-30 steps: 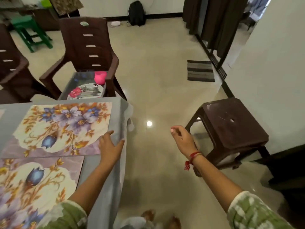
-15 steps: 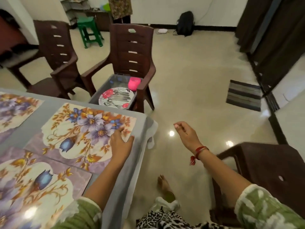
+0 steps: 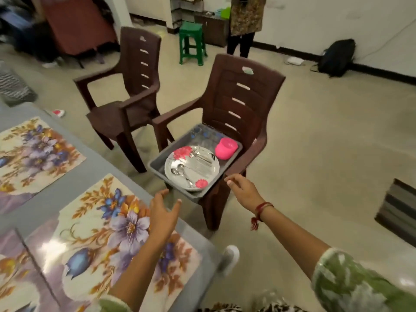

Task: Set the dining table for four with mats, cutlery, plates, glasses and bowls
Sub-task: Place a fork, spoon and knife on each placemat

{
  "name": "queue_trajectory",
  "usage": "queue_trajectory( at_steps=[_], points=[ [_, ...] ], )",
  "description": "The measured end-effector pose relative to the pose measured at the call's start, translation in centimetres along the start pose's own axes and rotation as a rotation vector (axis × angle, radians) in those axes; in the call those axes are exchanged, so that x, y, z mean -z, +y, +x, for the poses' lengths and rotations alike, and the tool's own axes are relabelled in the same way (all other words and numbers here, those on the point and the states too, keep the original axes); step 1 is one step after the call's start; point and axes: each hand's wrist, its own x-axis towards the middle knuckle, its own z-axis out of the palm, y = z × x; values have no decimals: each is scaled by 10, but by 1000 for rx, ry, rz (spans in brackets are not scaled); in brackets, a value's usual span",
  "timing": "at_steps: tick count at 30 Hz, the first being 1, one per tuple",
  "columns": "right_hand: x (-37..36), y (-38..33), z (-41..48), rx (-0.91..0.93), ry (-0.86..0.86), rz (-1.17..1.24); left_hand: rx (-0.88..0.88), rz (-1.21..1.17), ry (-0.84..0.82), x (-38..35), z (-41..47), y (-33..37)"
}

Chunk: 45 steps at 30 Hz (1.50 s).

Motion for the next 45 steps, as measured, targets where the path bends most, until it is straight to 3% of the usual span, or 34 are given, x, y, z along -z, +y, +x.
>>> queue_trajectory(
  at_steps=[7,16,21,29,35,45],
  points=[
    [-29,11,150,-19,-283,18,148,23,158,-40,72,3],
    [-73,51,299,18,-654,-157,531,29,262,-120,150,11],
    [-82,68,328,-53,-720,-186,626,8,290,-136,175,2],
    [-92,87,368,-122,-660,-244,648,-42,194,-172,225,-13],
    [-136,145,393,-140,-694,-353,704,-46,107,-233,264,-52],
    [-185,196,384,42,-701,-602,728,-36,-13,-303,307,-85]
  ],
)
